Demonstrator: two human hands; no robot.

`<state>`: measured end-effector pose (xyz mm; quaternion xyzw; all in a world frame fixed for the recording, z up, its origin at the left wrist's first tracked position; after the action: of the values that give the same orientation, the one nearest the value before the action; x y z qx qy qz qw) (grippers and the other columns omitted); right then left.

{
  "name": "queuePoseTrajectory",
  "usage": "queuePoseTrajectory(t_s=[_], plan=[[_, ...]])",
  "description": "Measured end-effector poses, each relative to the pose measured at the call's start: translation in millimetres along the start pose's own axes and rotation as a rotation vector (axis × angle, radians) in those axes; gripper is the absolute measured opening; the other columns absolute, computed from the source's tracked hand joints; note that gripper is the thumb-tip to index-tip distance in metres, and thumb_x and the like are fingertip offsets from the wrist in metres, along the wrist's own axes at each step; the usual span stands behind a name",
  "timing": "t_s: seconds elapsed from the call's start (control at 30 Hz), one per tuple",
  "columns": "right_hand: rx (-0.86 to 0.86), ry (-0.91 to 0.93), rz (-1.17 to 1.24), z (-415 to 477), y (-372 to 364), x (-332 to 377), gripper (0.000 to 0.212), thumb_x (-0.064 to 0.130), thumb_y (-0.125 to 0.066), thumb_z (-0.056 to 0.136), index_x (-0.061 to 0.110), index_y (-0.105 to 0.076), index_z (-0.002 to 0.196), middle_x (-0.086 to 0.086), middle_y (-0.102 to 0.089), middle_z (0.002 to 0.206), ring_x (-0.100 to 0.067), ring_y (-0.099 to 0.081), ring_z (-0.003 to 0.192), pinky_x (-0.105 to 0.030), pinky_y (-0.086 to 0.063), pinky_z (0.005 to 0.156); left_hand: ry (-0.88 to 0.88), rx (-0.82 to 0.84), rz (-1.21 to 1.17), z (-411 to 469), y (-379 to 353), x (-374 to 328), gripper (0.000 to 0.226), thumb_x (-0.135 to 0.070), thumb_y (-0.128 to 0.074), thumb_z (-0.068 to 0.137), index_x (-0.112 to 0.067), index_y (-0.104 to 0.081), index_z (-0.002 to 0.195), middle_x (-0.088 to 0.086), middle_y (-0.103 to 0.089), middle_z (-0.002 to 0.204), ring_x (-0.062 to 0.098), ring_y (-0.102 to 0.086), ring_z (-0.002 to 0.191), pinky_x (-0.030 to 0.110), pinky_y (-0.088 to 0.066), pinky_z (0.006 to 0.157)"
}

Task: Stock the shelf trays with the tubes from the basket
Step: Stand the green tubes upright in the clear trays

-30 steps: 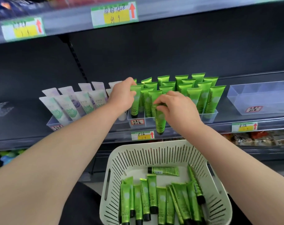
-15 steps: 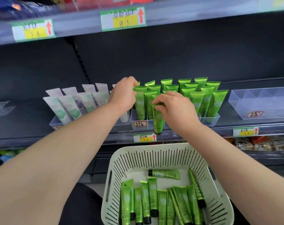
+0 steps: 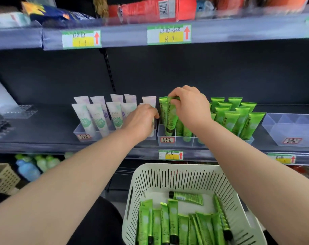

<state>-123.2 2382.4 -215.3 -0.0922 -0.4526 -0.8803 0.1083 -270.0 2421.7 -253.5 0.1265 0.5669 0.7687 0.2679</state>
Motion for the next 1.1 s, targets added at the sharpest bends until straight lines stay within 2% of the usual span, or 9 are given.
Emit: queuePoseTrajectory(t_s=[0.13, 0.23, 0.37, 0.47, 0.67, 0.97, 1.1], plan=[[0.053, 0.003, -0.037, 10, -19, 2, 0.020, 0.023, -0.051, 0.096, 0.024, -0.063, 0.112, 0.001, -0.062, 0.109, -0.025, -0.052, 0.103, -0.040, -0.044, 0.079, -0.007, 0.000, 0.005, -6, -6, 9, 0.032, 0.000, -0.058, 0.089, -0.017, -0.062, 0.116, 0.003, -0.055, 0.124, 0.023, -0.046, 0.118, 0.035, -0.042, 0.078], [0.097, 0.015, -0.077, 13, -35, -1, 0.020, 0.022, -0.050, 0.096, 0.023, -0.064, 0.111, -0.001, -0.064, 0.106, -0.026, -0.052, 0.100, -0.040, -0.045, 0.078, -0.004, 0.000, -0.030, -7, -11, 13, 0.031, 0.000, -0.060, 0.088, -0.017, -0.062, 0.114, 0.002, -0.056, 0.122, 0.022, -0.048, 0.114, 0.037, -0.045, 0.083], [0.130, 0.028, -0.145, 12, -51, -5, 0.022, 0.014, -0.053, 0.093, 0.025, -0.066, 0.107, 0.000, -0.066, 0.105, -0.026, -0.050, 0.101, -0.037, -0.038, 0.077, -0.001, 0.014, -0.051, -6, -16, 14, 0.033, 0.001, -0.061, 0.087, -0.018, -0.062, 0.113, 0.000, -0.056, 0.122, 0.020, -0.048, 0.114, 0.036, -0.045, 0.084], [0.132, 0.035, -0.149, 13, -56, -8, 0.032, 0.006, -0.055, 0.089, 0.028, -0.067, 0.109, 0.002, -0.066, 0.106, -0.024, -0.050, 0.102, -0.035, -0.037, 0.076, 0.002, 0.017, -0.048, -6, -18, 13, 0.034, 0.001, -0.061, 0.088, -0.018, -0.062, 0.115, 0.000, -0.055, 0.123, 0.020, -0.048, 0.114, 0.032, -0.041, 0.081], [0.053, 0.078, -0.091, 6, -45, -13, 0.022, 0.014, -0.055, 0.093, 0.022, -0.069, 0.109, -0.004, -0.067, 0.103, -0.028, -0.052, 0.097, -0.038, -0.042, 0.071, -0.010, 0.018, -0.033, -6, -19, 5, 0.029, -0.004, -0.056, 0.092, -0.016, -0.061, 0.117, 0.000, -0.055, 0.125, 0.019, -0.046, 0.118, 0.026, -0.032, 0.075], [0.009, 0.031, -0.125, -41, -21, -41, 0.020, 0.016, -0.059, 0.091, 0.021, -0.068, 0.108, -0.004, -0.066, 0.100, -0.029, -0.053, 0.096, -0.037, -0.041, 0.072, 0.008, 0.002, -0.069, -13, -22, -23, 0.028, -0.008, -0.057, 0.092, -0.016, -0.061, 0.118, 0.001, -0.057, 0.122, 0.021, -0.051, 0.114, 0.037, -0.048, 0.085], [0.050, -0.009, -0.158, -64, -16, -62, 0.022, 0.016, -0.056, 0.092, 0.023, -0.068, 0.110, -0.002, -0.066, 0.101, -0.027, -0.052, 0.095, -0.035, -0.040, 0.071, 0.083, 0.003, -0.090, -19, -25, -33, 0.034, -0.001, -0.057, 0.090, -0.019, -0.061, 0.120, 0.000, -0.057, 0.121, 0.020, -0.055, 0.107, 0.033, -0.047, 0.082]])
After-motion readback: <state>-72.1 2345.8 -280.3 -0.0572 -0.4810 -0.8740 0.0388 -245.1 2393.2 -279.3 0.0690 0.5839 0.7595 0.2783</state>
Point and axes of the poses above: each hand's wrist, its own z-axis towards the middle knuckle, its own y-axis out of the back of the hand, x = y × z, the point moved 4 cm from there along z, towards the middle knuckle
